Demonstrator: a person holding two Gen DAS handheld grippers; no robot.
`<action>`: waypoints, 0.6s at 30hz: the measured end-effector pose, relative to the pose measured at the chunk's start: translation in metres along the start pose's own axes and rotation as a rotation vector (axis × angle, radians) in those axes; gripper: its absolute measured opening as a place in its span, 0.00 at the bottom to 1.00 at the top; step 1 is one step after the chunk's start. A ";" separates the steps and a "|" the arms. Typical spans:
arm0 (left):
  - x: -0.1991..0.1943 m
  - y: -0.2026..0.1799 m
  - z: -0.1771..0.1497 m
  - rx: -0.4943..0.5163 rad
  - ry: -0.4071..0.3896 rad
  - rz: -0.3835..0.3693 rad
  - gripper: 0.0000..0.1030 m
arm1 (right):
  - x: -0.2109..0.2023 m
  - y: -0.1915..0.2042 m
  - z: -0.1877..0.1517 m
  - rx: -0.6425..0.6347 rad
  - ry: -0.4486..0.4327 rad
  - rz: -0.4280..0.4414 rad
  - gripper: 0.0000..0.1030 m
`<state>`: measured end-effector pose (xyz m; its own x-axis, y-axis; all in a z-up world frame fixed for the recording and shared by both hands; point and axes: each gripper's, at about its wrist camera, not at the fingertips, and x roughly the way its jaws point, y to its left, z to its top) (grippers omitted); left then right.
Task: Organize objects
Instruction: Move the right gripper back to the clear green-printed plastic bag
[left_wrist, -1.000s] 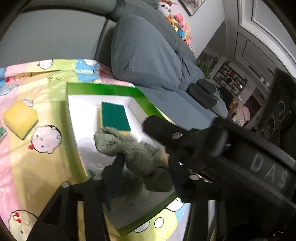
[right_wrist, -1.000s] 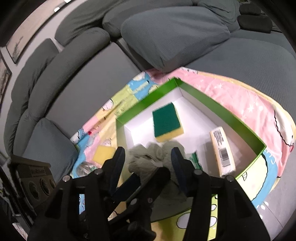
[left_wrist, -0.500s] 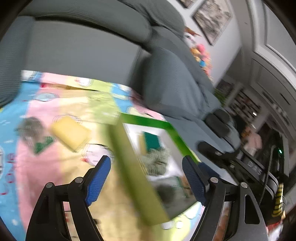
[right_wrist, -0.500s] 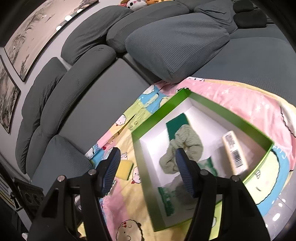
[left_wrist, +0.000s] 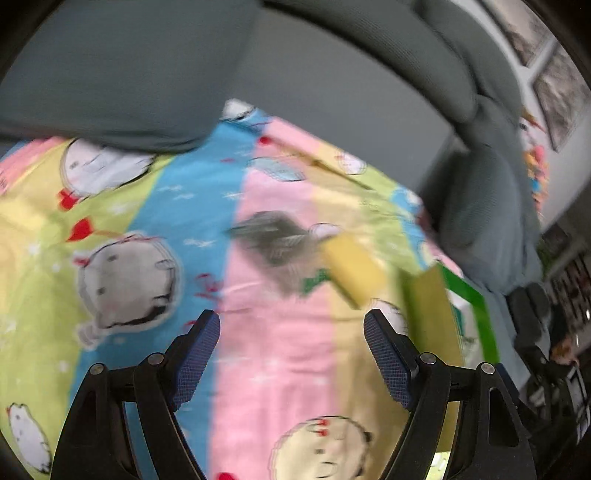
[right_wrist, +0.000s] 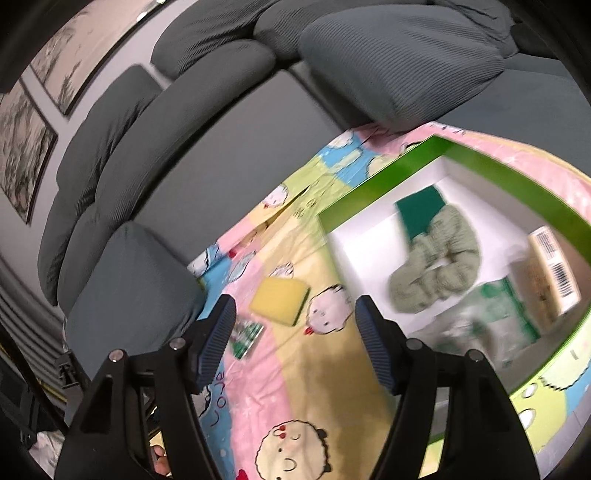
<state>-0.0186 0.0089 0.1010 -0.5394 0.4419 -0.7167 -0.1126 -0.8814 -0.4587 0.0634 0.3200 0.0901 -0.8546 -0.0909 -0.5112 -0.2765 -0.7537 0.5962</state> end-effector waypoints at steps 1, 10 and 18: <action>0.001 0.010 0.002 -0.028 0.010 0.022 0.78 | 0.005 0.004 -0.002 -0.007 0.012 0.005 0.65; -0.004 0.058 0.011 -0.113 0.041 0.087 0.78 | 0.058 0.046 -0.017 -0.074 0.154 0.089 0.65; -0.006 0.082 0.015 -0.163 0.058 0.112 0.78 | 0.147 0.121 -0.029 -0.374 0.346 0.106 0.75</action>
<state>-0.0376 -0.0689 0.0756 -0.4916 0.3560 -0.7947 0.0843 -0.8889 -0.4503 -0.0830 0.1966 0.0698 -0.6564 -0.3414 -0.6728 0.0338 -0.9042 0.4258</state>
